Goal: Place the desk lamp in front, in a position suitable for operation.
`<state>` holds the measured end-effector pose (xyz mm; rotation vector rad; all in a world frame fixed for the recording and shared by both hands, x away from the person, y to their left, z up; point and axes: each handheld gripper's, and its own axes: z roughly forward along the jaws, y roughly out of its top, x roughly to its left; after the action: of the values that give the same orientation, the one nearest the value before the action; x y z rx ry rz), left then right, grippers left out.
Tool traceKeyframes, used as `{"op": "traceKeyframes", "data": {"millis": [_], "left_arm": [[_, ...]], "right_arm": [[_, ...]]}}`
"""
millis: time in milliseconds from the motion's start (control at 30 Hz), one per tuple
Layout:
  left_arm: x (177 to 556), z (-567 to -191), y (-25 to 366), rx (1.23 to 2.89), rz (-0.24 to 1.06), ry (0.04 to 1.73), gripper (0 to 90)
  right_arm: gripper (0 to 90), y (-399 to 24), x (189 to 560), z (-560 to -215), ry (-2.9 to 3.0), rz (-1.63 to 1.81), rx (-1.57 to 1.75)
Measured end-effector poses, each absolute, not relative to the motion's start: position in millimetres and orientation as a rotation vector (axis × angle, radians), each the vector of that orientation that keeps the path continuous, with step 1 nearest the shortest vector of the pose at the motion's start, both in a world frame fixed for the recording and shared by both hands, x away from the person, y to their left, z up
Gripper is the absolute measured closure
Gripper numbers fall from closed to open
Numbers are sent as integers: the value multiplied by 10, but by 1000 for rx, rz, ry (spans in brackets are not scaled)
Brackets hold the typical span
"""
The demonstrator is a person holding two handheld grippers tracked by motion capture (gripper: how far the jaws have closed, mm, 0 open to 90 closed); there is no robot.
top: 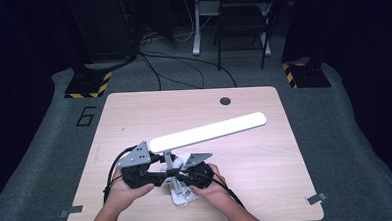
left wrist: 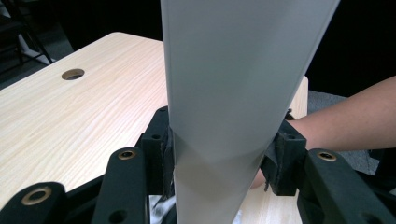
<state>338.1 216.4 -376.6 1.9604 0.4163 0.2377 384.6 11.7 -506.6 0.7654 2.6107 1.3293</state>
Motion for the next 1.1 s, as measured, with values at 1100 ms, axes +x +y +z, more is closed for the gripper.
{"op": "traceKeyframes", "data": {"millis": [1100], "left_arm": [[3366, -3788, 2157, 1942, 242, 425, 524]], "right_arm": [[810, 244, 4372, -5078, 2510, 1251, 905]]}}
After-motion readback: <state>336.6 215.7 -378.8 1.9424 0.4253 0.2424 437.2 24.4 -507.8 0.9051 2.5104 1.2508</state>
